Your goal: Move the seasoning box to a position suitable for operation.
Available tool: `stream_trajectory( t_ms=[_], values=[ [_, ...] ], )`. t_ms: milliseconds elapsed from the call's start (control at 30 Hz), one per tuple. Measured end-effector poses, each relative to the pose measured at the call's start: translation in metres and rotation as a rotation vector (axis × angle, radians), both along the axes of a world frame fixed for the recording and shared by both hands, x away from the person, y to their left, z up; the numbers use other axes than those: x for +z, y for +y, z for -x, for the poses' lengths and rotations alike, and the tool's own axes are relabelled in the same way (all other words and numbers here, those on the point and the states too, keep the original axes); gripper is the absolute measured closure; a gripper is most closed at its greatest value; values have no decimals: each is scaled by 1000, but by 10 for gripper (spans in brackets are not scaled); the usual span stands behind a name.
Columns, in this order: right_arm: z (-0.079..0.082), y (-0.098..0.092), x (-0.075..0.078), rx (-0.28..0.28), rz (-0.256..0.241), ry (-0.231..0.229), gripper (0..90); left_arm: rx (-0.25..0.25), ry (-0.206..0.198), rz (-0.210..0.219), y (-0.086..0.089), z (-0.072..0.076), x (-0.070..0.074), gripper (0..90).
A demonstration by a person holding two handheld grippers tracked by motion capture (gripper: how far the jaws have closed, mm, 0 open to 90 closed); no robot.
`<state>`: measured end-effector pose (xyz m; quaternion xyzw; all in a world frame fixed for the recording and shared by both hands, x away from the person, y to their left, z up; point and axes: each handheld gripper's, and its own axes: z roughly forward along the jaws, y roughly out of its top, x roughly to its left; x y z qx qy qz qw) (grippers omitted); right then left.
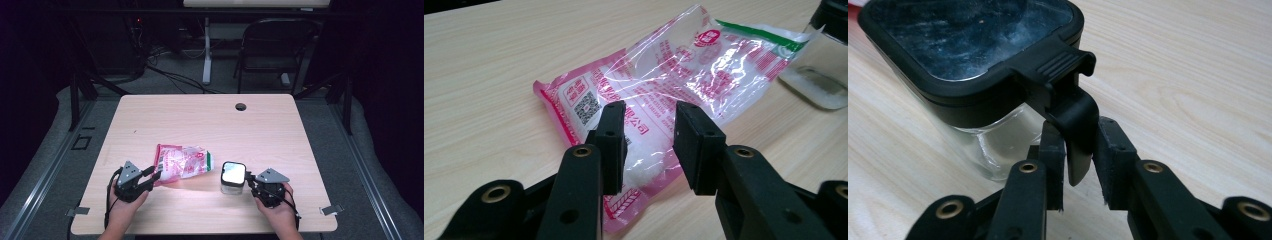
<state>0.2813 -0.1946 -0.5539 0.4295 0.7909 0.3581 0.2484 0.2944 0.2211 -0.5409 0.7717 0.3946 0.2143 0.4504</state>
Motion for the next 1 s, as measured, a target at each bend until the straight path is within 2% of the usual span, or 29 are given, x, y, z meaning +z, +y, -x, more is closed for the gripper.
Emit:
stream_trajectory(
  t_ms=[67,233,333,467,567,700,733,800,867,1000],
  values=[
    [0,1,0,6,15,-5,765,-11,-4,7,-3,2,1,664],
    [4,2,0,26,9,1,762,-55,-11,0,-15,6,5,671],
    [5,3,1,57,14,6,762,-106,-1,12,-26,8,13,705],
    [5,5,1,92,14,5,765,-178,-15,0,-52,9,29,750],
    [7,6,1,112,6,10,764,-224,-16,15,-73,4,36,754],
    [9,10,1,149,6,12,768,-265,22,-4,-95,-6,40,755],
    [8,12,1,172,-2,13,771,-279,40,-12,-103,-12,41,760],
    [7,13,2,179,-2,13,772,-282,44,-11,-107,-15,41,763],
    [6,16,2,213,0,20,772,-283,51,2,-110,-18,41,765],
    [7,18,2,231,-1,27,759,-284,65,6,-111,-18,37,765]
  ],
)
